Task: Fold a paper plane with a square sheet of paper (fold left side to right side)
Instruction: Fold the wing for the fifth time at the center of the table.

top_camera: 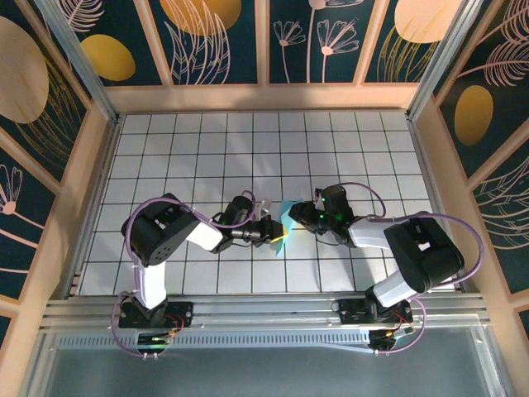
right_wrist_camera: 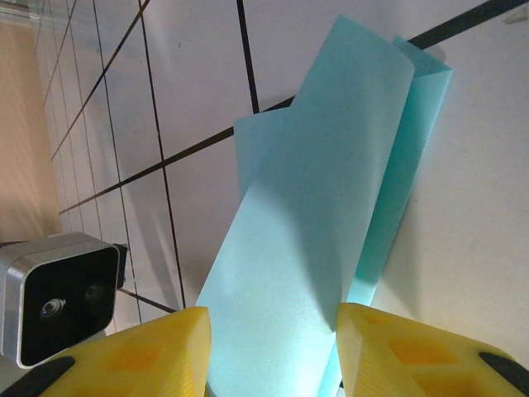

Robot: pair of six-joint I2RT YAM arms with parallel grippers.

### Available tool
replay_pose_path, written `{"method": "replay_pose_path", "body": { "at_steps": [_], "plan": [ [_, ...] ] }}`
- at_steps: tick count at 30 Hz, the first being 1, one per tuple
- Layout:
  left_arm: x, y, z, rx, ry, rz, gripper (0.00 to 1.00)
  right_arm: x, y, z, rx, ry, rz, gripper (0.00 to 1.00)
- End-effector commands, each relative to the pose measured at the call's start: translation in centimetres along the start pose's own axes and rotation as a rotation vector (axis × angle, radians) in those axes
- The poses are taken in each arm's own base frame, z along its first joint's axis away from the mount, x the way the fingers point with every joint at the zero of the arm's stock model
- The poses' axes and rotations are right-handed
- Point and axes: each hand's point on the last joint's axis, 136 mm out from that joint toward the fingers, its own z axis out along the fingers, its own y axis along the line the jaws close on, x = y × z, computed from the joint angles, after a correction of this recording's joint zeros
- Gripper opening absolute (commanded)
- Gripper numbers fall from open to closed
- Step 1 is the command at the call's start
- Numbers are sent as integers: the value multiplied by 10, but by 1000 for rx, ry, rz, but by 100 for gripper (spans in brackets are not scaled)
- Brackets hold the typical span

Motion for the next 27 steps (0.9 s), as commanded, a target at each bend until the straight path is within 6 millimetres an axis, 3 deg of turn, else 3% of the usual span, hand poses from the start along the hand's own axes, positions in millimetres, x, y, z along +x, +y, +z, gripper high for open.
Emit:
{"method": "replay_pose_path", "body": {
  "at_steps": [1,27],
  "plan": [
    [-9,-11,2,42,-20,20,0,-2,1,5,22,-6,14,45],
    [-11,-8,3,41,-27,3,0,4,10,17,0,16,13,41]
  ]
}}
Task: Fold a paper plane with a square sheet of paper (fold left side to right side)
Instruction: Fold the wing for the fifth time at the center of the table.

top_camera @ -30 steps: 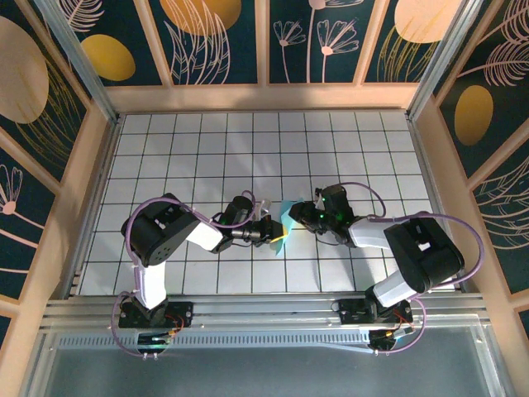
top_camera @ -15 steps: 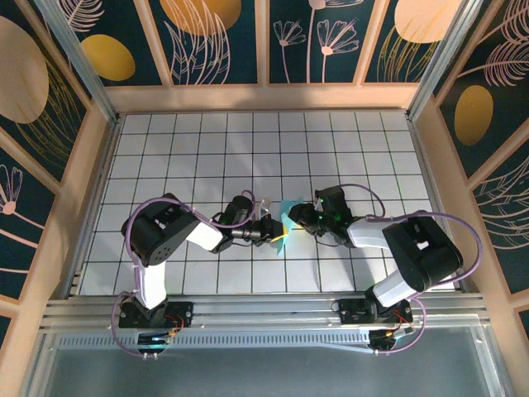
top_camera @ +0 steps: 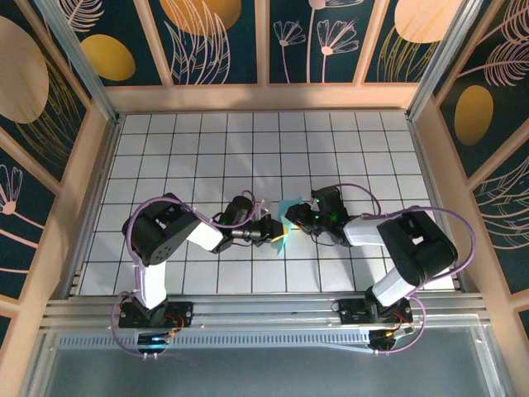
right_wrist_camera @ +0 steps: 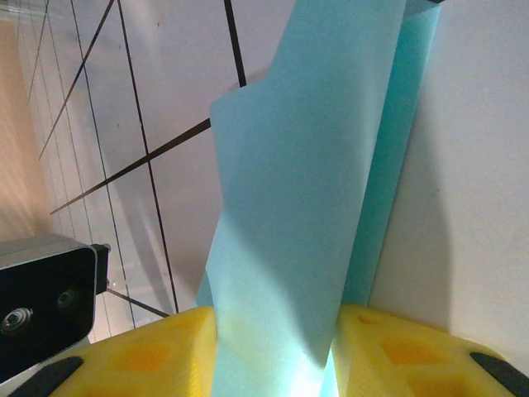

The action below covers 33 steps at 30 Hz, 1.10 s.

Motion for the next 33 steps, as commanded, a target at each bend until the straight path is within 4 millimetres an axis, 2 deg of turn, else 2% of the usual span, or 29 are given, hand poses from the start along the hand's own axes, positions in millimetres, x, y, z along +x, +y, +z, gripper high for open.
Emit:
{"method": "replay_pose_path", "body": {
  "at_steps": [1,4,11,12,19,22,29,33],
  "plan": [
    [-8,-7,3,31,-14,15,0,-3,8,5,-9,0,-14,41],
    [-9,-7,2,32,-19,19,1,0,-2,8,38,15,-14,40],
    [-9,-8,-2,0,-28,42,20,6,-25,13,129,48,-18,38],
    [-9,-8,-4,-3,-31,44,24,7,-27,14,132,50,-18,38],
    [-17,-7,-18,-49,-72,57,32,7,-28,16,134,49,-17,37],
    [-21,-2,-20,-64,-79,53,34,6,-28,15,135,48,-19,38],
    [-26,-1,-9,-61,-58,51,35,7,-28,16,135,52,-19,37],
    [-27,5,-6,-87,-54,52,31,6,-27,16,133,48,-20,37]
  ]
}}
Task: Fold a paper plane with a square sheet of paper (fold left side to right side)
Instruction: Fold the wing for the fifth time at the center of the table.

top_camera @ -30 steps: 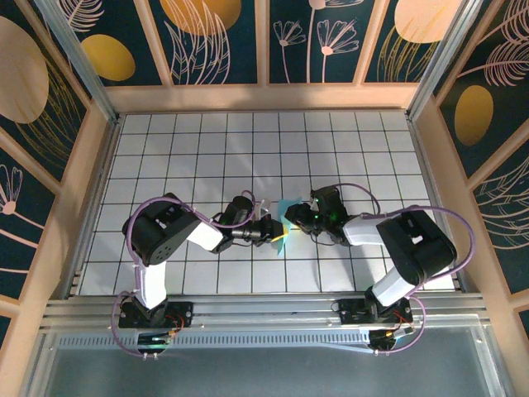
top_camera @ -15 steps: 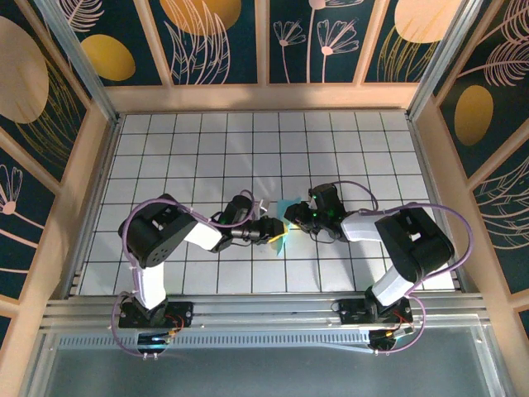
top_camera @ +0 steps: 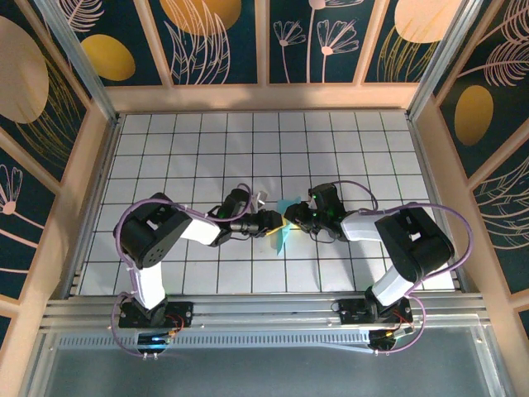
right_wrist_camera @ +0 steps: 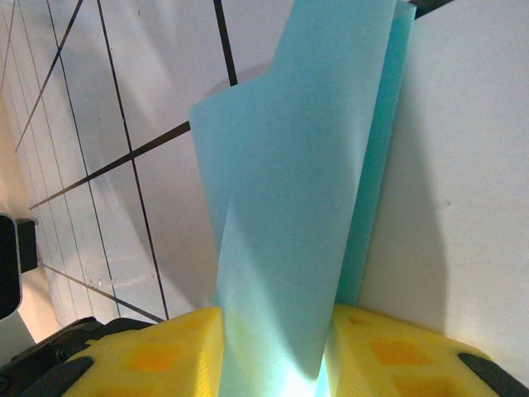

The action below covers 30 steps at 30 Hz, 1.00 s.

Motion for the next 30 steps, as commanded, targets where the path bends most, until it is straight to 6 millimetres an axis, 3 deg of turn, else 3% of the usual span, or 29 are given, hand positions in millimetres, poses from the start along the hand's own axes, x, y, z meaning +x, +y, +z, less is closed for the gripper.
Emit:
{"method": "replay_pose_path", "body": {
  "at_steps": [1,8,24,30],
  "plan": [
    [-2,7,5,-33,11,17,28,6,-24,11,89,11,-13,37],
    [-7,19,4,-106,-11,35,14,5,-26,12,101,16,-16,38],
    [-11,35,6,-184,-31,47,6,12,-23,16,107,39,-36,38],
    [-13,45,4,-253,-32,58,5,7,-11,12,82,24,-55,38]
  ]
}}
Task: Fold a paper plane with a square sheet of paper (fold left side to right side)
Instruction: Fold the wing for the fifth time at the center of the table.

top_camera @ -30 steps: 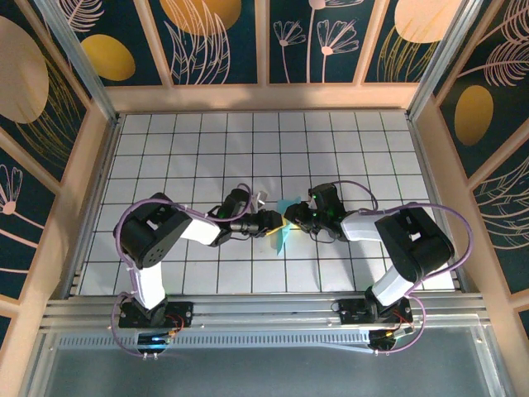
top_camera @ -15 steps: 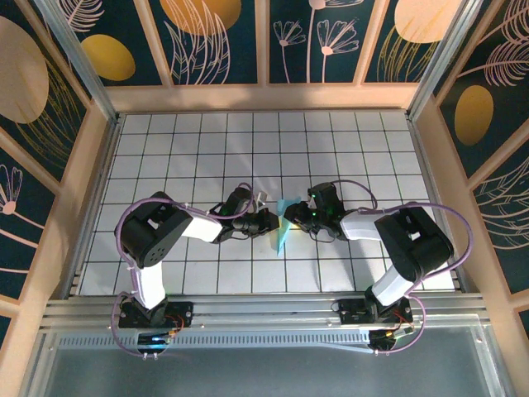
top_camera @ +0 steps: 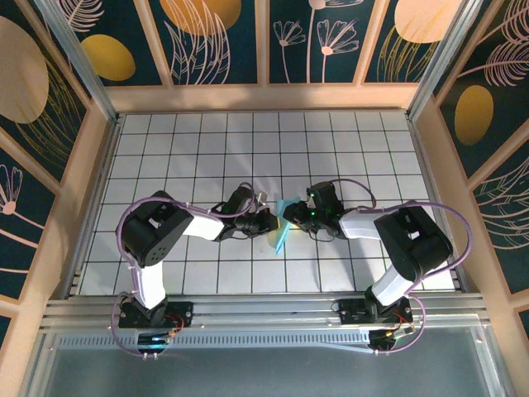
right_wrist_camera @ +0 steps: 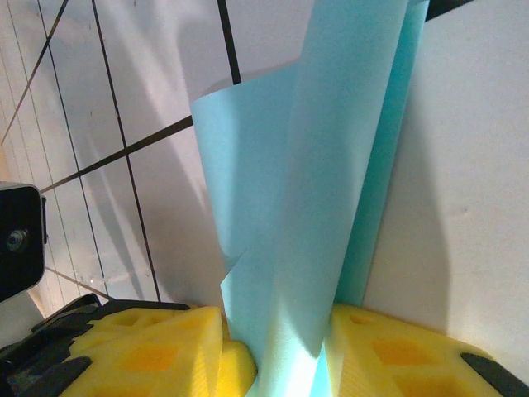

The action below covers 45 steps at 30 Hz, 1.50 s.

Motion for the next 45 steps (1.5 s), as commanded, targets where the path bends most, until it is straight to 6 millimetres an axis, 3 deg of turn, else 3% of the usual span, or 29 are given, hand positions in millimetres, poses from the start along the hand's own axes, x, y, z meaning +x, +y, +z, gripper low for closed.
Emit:
{"method": "replay_pose_path", "body": {
  "at_steps": [1,17,29,36,38,42,45],
  "plan": [
    [-3,17,4,-77,-9,11,4,5,-11,8,57,2,-36,39],
    [1,29,5,-131,1,4,3,-3,3,-3,17,-32,-45,40],
    [3,33,7,-193,0,23,2,-1,0,-10,28,-39,-44,40],
    [3,34,7,-216,-1,30,2,-16,-1,-33,41,-93,-51,40],
    [3,33,6,-219,-4,33,2,-21,5,-40,16,-108,-71,38],
    [3,31,6,-218,-4,37,2,-22,17,-39,-54,-61,-87,12],
    [3,32,6,-220,-4,38,2,-20,20,-30,-63,-17,-92,0]
  ]
}}
